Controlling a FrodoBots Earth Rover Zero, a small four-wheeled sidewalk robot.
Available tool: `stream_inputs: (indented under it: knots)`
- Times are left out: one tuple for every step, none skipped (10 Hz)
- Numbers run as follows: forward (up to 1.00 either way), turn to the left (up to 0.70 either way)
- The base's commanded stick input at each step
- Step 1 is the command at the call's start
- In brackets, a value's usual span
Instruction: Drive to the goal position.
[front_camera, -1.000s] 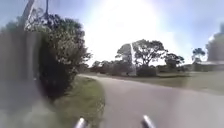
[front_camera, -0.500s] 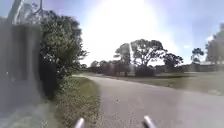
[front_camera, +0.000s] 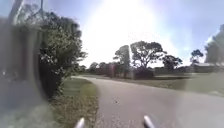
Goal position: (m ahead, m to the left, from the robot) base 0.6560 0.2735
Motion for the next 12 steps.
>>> stream_inputs:
  knots:
    - [0.70,0.00]
    - [0.70,0.00]
    - [0.63,0.00]
    - [0.49,0.00]
    - [0.36,0.00]
    - [0.22,0.00]
    - [0.08,0.00]
    - [0.00,0.00]
    - [0.00,0.00]
    - [0.00,0.00]
    - [0.00,0.00]
    - [0.00,0.00]
